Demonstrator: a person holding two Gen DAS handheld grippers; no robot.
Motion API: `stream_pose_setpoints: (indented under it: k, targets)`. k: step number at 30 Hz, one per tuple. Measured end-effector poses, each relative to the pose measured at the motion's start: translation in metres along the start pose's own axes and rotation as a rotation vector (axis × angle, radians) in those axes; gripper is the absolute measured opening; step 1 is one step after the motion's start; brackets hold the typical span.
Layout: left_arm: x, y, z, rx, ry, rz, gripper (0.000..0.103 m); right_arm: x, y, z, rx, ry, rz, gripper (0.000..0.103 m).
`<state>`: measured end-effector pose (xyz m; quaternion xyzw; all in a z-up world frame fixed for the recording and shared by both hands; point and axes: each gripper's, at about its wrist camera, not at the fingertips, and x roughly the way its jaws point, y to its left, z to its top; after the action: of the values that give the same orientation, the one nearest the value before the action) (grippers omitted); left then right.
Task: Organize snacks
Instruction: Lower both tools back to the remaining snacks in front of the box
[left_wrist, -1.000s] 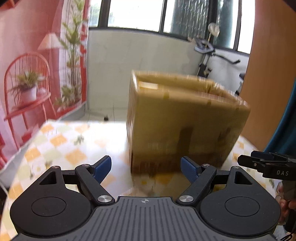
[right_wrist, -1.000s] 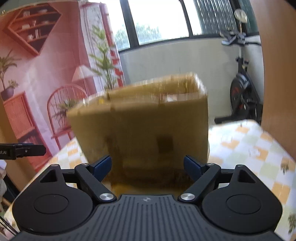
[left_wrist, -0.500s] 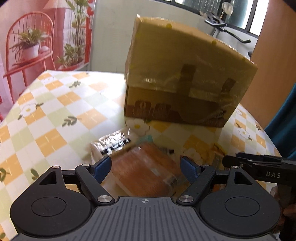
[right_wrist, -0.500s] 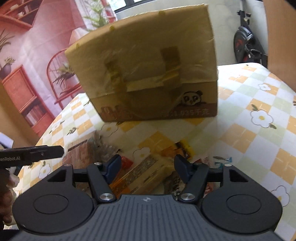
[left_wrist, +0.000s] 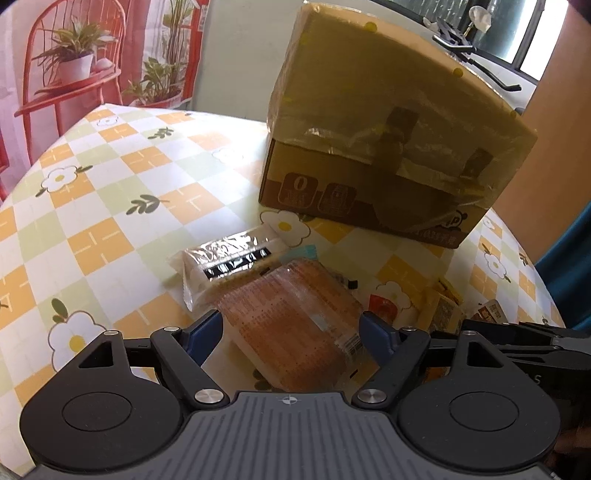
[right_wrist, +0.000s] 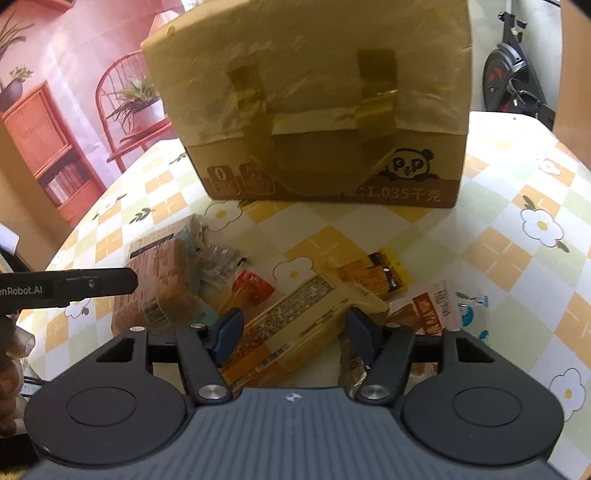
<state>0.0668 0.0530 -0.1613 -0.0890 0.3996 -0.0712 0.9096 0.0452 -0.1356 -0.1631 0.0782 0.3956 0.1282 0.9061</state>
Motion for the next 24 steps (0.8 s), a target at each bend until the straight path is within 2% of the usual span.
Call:
stream_pose_setpoints:
  k: [2, 4, 5, 7, 10, 17, 20, 24]
  targets:
    - [0.001, 0.0, -0.001, 0.001, 0.006, -0.002, 0.082, 0.004, 0.001, 0.0, -0.009, 0.015, 0.0, 0.061]
    - [0.002, -0.001, -0.001, 0.002, 0.009, -0.001, 0.082, 0.009, 0.002, 0.002, -0.02, 0.024, 0.007, 0.052]
    - [0.002, -0.001, -0.001, 0.002, 0.01, -0.001, 0.082, 0.01, 0.003, 0.003, -0.025, 0.024, 0.011, 0.05]
    - [0.002, 0.0, -0.001, 0.001, 0.012, 0.001, 0.082, 0.013, 0.003, 0.007, -0.033, 0.01, 0.01, 0.041]
    - [0.004, 0.001, -0.001, -0.005, 0.021, 0.005, 0.082, 0.018, 0.001, 0.011, -0.047, -0.028, -0.003, 0.036]
    - [0.01, 0.0, 0.001, -0.016, 0.037, 0.008, 0.082, 0.02, 0.005, 0.012, -0.09, -0.08, -0.06, 0.036]
    - [0.014, -0.003, 0.001, -0.005, 0.045, 0.008, 0.082, 0.016, 0.008, 0.009, -0.089, -0.091, -0.042, 0.037]
    - [0.014, -0.01, 0.001, 0.029, 0.042, 0.006, 0.082, 0.017, 0.017, 0.005, -0.131, -0.065, -0.032, 0.044]
